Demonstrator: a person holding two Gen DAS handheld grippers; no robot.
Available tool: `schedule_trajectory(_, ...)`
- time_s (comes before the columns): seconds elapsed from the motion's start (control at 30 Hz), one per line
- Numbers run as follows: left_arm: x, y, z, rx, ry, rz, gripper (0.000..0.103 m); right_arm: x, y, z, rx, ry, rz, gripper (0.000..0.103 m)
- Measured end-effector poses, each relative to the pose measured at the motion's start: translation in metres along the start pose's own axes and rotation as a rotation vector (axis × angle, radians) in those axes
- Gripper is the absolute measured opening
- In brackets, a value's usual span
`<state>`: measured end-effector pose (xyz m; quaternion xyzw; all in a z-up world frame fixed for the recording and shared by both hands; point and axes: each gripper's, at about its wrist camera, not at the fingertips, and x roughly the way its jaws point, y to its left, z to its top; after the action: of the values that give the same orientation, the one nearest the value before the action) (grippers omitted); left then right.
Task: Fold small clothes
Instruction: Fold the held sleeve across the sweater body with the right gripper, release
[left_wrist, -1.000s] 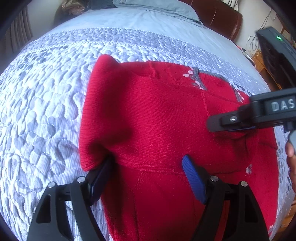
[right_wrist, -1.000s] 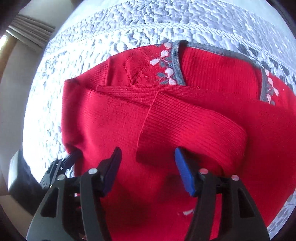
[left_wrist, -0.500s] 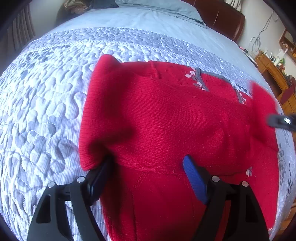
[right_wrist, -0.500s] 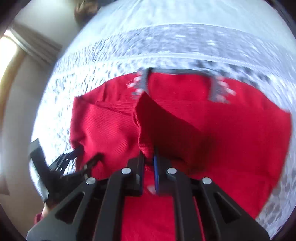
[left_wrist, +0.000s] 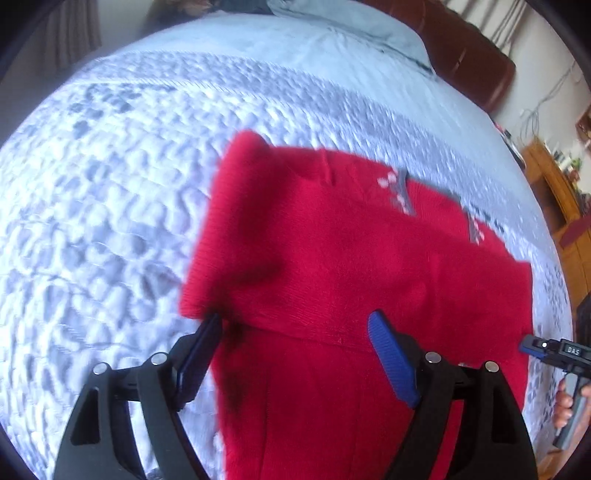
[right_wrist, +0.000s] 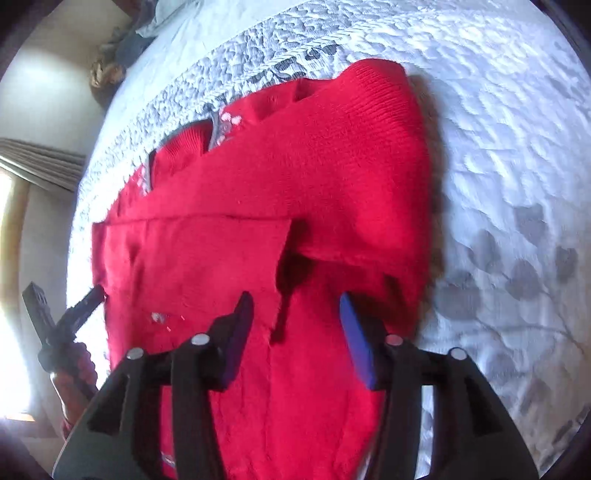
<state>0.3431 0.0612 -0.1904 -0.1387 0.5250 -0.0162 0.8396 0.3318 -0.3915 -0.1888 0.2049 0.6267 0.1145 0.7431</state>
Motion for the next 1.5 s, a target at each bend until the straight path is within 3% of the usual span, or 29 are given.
schedule_trajectory(0.13,-0.014,0.005,0.008,0.003,-0.052,0.046,0.082,0.02,0.006,0.009,0.001,0.009,0.037,0.055)
schedule_trajectory(0.2,-0.016,0.008,0.012,0.006,-0.066,0.076,0.082,0.022,0.013,0.011,-0.03,0.01,0.013,0.04)
schedule_trajectory(0.23,-0.016,0.01,0.014,0.002,-0.068,0.086,0.082,0.024,0.019,0.012,-0.054,0.009,-0.002,0.026)
schedule_trajectory(0.3,-0.014,0.015,0.016,-0.012,-0.063,0.095,0.082,0.023,0.023,0.014,-0.074,0.006,-0.019,0.018)
schedule_trajectory(0.33,-0.013,0.018,0.017,-0.023,-0.065,0.101,0.082,0.021,0.026,0.015,-0.093,0.002,-0.025,0.006)
schedule_trajectory(0.37,-0.013,0.02,0.016,-0.03,-0.067,0.105,0.082,0.017,0.027,0.016,-0.111,-0.005,-0.021,0.003)
schedule_trajectory(0.5,-0.014,0.029,0.016,-0.049,-0.074,0.13,0.082,0.009,0.045,0.016,-0.208,0.001,-0.08,0.009)
schedule_trajectory(0.57,-0.014,0.03,0.015,-0.055,-0.075,0.133,0.082,0.015,0.046,0.018,-0.207,0.021,-0.101,0.026)
schedule_trajectory(0.63,-0.014,0.03,0.015,-0.055,-0.069,0.125,0.082,0.021,0.041,0.022,-0.17,0.038,-0.087,0.028)
schedule_trajectory(0.73,-0.016,0.026,0.014,-0.038,-0.071,0.13,0.082,0.029,0.034,0.024,-0.114,0.056,-0.058,0.026)
schedule_trajectory(0.77,-0.016,0.024,0.014,-0.03,-0.072,0.131,0.082,0.031,0.034,0.024,-0.109,0.057,-0.054,0.014)
schedule_trajectory(0.83,-0.017,0.02,0.014,-0.013,-0.072,0.13,0.082,0.033,0.036,0.023,-0.115,0.058,-0.042,0.003)
schedule_trajectory(1.07,-0.019,0.018,0.016,-0.018,-0.093,0.112,0.082,-0.012,0.05,0.028,-0.165,-0.057,0.026,0.002)
schedule_trajectory(1.23,-0.014,0.007,0.029,-0.01,-0.119,0.124,0.082,-0.059,0.058,0.056,-0.212,-0.173,-0.057,0.003)
schedule_trajectory(1.4,0.022,-0.018,0.04,0.03,-0.084,0.203,0.082,-0.016,0.021,0.083,-0.129,-0.074,-0.214,0.003)
schedule_trajectory(1.5,0.044,-0.028,0.04,0.099,-0.047,0.277,0.082,0.006,0.0,0.084,-0.064,-0.038,-0.194,0.01)
